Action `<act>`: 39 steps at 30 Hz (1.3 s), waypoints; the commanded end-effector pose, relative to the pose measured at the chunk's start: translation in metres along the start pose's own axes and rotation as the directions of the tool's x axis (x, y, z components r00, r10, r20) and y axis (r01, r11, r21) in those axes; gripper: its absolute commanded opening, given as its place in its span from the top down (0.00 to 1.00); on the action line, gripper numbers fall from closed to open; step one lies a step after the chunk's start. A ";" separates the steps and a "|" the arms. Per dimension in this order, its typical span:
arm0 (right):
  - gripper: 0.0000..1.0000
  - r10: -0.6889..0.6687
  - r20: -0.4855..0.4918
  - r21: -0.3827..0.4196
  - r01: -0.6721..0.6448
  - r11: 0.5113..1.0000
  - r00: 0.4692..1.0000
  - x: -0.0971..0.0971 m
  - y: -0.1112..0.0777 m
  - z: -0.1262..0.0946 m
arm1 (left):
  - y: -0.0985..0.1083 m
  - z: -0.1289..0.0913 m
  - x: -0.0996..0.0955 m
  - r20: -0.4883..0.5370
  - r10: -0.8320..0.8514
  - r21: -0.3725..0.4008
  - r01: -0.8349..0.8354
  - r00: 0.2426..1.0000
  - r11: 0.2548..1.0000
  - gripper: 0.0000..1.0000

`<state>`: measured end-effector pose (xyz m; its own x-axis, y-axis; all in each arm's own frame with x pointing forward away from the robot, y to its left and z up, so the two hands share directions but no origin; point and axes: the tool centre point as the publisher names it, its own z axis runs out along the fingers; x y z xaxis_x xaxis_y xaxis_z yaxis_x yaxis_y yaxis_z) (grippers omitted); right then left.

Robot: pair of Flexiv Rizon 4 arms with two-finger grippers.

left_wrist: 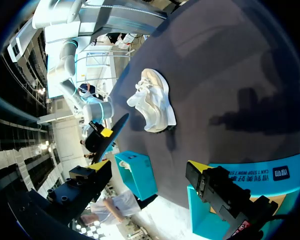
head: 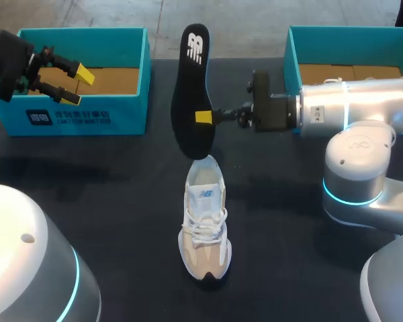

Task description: Take the shoe out of the shoebox, open the shoe tongue, remove and reinsert the insole, then place the shoe into the shoebox

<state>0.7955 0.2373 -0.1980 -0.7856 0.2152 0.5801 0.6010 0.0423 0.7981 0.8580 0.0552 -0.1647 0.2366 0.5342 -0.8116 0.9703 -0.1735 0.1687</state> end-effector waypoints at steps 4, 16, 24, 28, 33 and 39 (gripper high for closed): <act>1.00 0.002 -0.009 -0.012 -0.002 1.000 1.000 -0.010 -0.008 0.019 | -0.001 0.000 -0.001 -0.003 0.001 -0.002 -0.001 1.000 1.000 0.00; 1.00 0.021 -0.037 -0.030 -0.022 0.999 0.999 -0.016 -0.028 0.035 | -0.001 0.000 -0.001 -0.003 0.001 -0.002 -0.001 1.000 1.000 0.00; 1.00 0.029 -0.038 -0.036 -0.030 0.999 0.999 -0.012 -0.036 0.038 | -0.001 0.000 -0.001 -0.003 0.001 -0.002 -0.001 1.000 1.000 0.00; 1.00 0.038 -0.032 -0.023 -0.038 0.999 0.999 -0.012 -0.044 0.040 | -0.001 0.000 -0.001 -0.003 0.001 -0.002 -0.001 1.000 1.000 0.00; 1.00 0.049 -0.034 -0.021 -0.050 0.999 0.998 -0.015 -0.054 0.039 | -0.001 0.000 -0.001 -0.003 0.001 -0.002 -0.001 1.000 1.000 0.00; 1.00 0.054 -0.034 -0.020 -0.055 0.998 0.998 -0.017 -0.063 0.038 | -0.001 0.000 -0.001 -0.003 0.001 -0.002 -0.001 1.000 1.000 0.00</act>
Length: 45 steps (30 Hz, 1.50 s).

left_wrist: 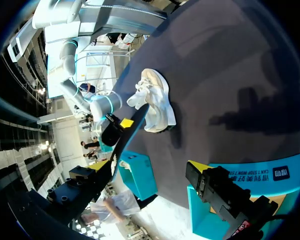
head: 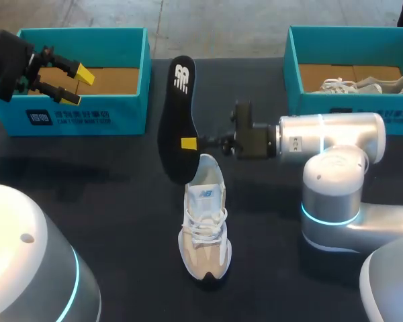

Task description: Take the shoe out of the shoebox, open the shoe tongue, remove and reinsert the insole, then place the shoe into the shoebox

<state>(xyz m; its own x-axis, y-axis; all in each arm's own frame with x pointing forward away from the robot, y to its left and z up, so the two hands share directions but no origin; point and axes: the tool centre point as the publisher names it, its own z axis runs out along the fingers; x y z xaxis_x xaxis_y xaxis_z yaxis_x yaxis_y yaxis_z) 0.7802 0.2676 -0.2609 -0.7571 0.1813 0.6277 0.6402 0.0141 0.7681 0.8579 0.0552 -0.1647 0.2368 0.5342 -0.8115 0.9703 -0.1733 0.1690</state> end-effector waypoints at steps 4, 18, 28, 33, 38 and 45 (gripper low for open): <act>1.00 -0.005 0.001 -0.005 0.005 1.000 1.000 -0.001 -0.009 0.000 | -0.001 0.000 -0.001 -0.003 0.001 -0.001 -0.001 1.000 1.000 0.00; 1.00 -0.030 0.000 0.006 0.030 1.000 1.000 -0.003 -0.016 -0.002 | -0.001 0.000 -0.001 -0.003 0.001 -0.001 -0.001 1.000 1.000 0.00; 1.00 -0.019 0.006 0.008 0.019 1.000 1.000 -0.005 -0.022 -0.005 | -0.001 0.000 -0.001 -0.003 0.001 -0.001 -0.001 1.000 1.000 0.00; 1.00 -0.015 0.008 0.010 0.014 1.000 1.000 -0.004 -0.023 -0.004 | -0.001 0.000 -0.001 -0.003 0.001 -0.001 -0.001 1.000 1.000 0.00; 1.00 -0.005 0.012 0.007 0.005 1.000 1.000 -0.004 -0.028 -0.007 | -0.001 0.000 -0.001 -0.003 0.001 -0.001 -0.001 1.000 1.000 0.00; 1.00 0.002 0.015 -0.004 -0.002 1.000 1.000 -0.003 -0.032 -0.009 | -0.001 0.000 -0.001 -0.003 0.001 -0.001 -0.001 1.000 1.000 0.00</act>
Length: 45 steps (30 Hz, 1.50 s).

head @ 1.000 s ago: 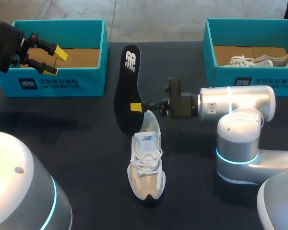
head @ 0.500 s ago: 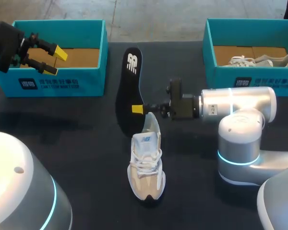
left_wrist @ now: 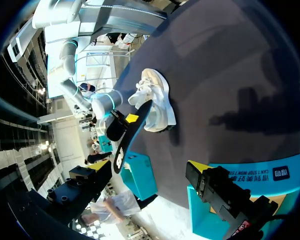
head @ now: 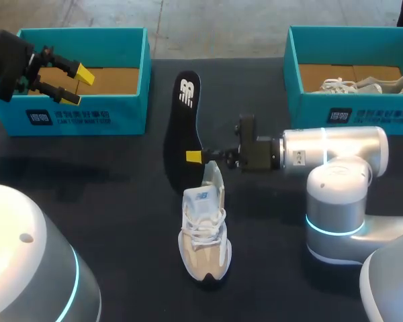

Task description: Take the shoe out of the shoebox, open the shoe tongue, remove and reinsert the insole, then place the shoe into the shoebox

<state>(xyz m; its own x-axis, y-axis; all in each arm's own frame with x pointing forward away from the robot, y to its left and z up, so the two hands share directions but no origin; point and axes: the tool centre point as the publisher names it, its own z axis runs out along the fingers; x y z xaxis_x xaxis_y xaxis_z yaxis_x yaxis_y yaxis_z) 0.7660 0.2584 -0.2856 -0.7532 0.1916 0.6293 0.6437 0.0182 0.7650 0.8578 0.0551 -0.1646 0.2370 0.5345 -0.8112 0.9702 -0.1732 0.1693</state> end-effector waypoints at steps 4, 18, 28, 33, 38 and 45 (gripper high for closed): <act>1.00 -0.021 -0.001 -0.012 0.021 1.000 1.000 0.008 0.003 0.000 | -0.001 0.000 0.000 -0.003 0.000 -0.001 0.000 1.000 1.000 0.00; 1.00 -0.070 -0.022 0.016 0.071 0.997 0.997 0.015 0.023 0.016 | -0.001 0.000 0.000 -0.003 0.000 -0.001 0.000 1.000 1.000 0.00; 1.00 -0.078 -0.028 0.024 0.078 0.997 0.997 0.013 0.028 0.024 | -0.001 0.000 0.000 -0.003 0.000 -0.001 0.000 1.000 1.000 0.00; 1.00 -0.084 -0.029 0.025 0.084 0.996 0.996 0.012 0.029 0.026 | -0.001 0.000 0.000 -0.003 0.000 -0.001 0.000 1.000 1.000 0.00; 1.00 -0.086 -0.029 0.026 0.086 0.996 0.996 0.011 0.029 0.027 | -0.001 0.000 0.000 -0.003 0.000 -0.001 0.000 1.000 1.000 0.00; 1.00 -0.096 -0.027 0.028 0.097 0.995 0.995 0.005 0.033 0.026 | -0.001 0.000 0.000 -0.003 0.000 -0.001 0.000 1.000 1.000 0.00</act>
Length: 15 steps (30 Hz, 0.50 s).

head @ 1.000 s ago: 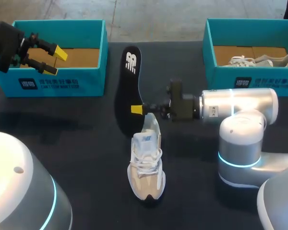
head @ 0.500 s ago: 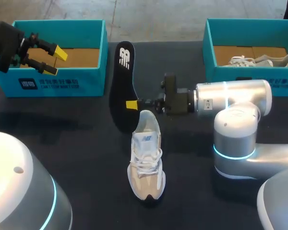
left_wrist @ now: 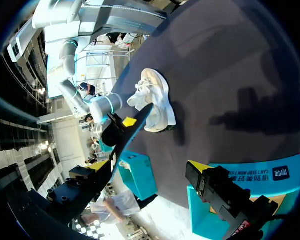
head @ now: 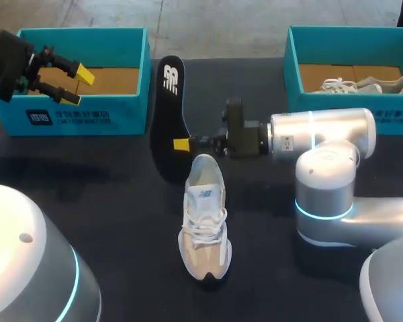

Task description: Take the shoe out of the shoebox, open the shoe tongue, remove and reinsert the insole, then place the shoe into the shoebox

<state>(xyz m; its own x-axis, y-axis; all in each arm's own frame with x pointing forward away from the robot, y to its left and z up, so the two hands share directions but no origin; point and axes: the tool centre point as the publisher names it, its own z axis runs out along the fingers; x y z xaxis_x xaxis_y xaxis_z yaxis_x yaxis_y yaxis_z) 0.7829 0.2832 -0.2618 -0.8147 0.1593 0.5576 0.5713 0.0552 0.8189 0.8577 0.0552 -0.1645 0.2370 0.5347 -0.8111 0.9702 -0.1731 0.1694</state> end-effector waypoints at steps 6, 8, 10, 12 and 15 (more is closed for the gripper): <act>1.00 -0.006 0.003 0.010 0.006 1.000 1.000 -0.009 0.007 0.000 | -0.001 0.000 0.000 -0.003 0.001 -0.001 -0.001 1.000 1.000 0.00; 1.00 -0.006 0.002 0.011 0.006 1.000 1.000 -0.012 0.007 -0.001 | -0.001 0.000 0.000 -0.003 0.001 -0.001 -0.001 1.000 1.000 0.00; 1.00 -0.005 0.001 0.012 0.005 1.000 1.000 -0.014 0.007 -0.002 | -0.001 0.000 0.000 -0.003 0.001 -0.001 -0.001 1.000 1.000 0.00; 1.00 -0.003 0.001 0.010 0.003 1.000 1.000 -0.017 0.006 -0.004 | -0.001 0.000 0.000 -0.003 0.001 -0.001 -0.001 1.000 1.000 0.00; 1.00 0.001 0.000 0.007 -0.001 1.000 1.000 -0.019 0.006 -0.006 | -0.001 0.000 0.000 -0.003 0.001 -0.001 -0.001 1.000 1.000 0.00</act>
<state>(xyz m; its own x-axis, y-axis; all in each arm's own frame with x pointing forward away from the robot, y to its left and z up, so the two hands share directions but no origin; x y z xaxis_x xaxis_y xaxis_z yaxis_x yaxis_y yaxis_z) 0.8002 0.2755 -0.2668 -0.8146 0.1618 0.5569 0.5713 0.0587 0.8186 0.8576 0.0552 -0.1645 0.2370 0.5348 -0.8111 0.9702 -0.1731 0.1693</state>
